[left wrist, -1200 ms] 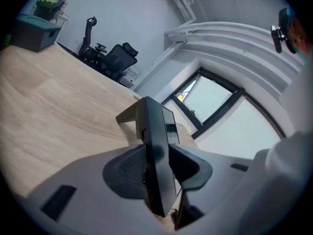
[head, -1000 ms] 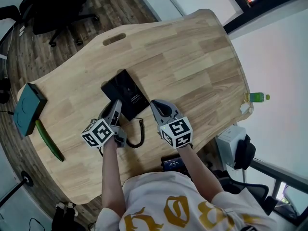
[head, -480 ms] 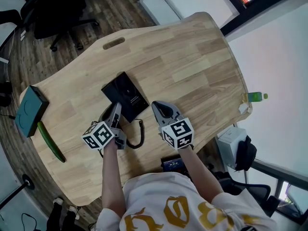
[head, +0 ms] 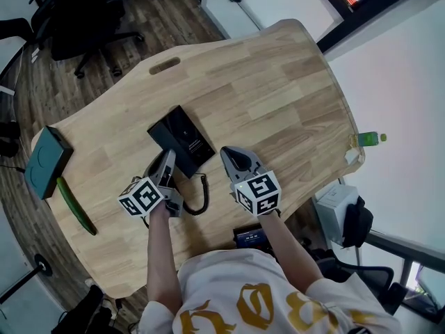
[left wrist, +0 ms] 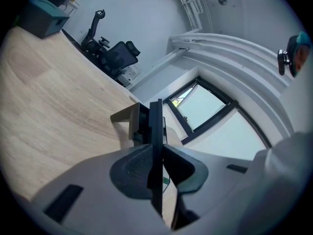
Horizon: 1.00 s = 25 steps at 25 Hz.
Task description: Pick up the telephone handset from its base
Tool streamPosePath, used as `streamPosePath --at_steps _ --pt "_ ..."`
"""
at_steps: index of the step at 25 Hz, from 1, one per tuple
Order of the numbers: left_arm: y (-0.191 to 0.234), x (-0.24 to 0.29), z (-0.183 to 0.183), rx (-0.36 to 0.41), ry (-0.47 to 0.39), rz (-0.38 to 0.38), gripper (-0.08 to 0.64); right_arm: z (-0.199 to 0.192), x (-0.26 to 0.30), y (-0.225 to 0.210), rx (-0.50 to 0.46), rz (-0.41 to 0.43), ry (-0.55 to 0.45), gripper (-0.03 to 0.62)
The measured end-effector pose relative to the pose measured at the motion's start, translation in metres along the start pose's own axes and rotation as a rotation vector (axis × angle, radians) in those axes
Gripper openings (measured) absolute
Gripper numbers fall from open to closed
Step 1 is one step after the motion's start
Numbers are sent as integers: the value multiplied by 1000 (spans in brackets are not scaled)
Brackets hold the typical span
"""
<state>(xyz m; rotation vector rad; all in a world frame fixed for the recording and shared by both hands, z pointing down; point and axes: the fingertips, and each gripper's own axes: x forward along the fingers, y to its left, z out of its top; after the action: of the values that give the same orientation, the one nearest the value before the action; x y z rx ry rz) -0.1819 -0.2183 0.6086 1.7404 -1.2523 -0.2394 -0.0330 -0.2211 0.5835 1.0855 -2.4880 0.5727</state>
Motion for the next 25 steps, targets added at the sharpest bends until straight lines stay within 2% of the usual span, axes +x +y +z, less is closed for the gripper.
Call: streamPosePath --at_steps 7,15,25 --pt "-11 -6 5 8 -8 -43 72 8 0 3 1 4 -26 6" --pt "-30 -8 1 -25 -10 -109 72 16 -14 7 -9 -1 -46 5" --pt "-64 -23 -2 17 0 -181 72 29 -40 11 -6 -24 -114 5"
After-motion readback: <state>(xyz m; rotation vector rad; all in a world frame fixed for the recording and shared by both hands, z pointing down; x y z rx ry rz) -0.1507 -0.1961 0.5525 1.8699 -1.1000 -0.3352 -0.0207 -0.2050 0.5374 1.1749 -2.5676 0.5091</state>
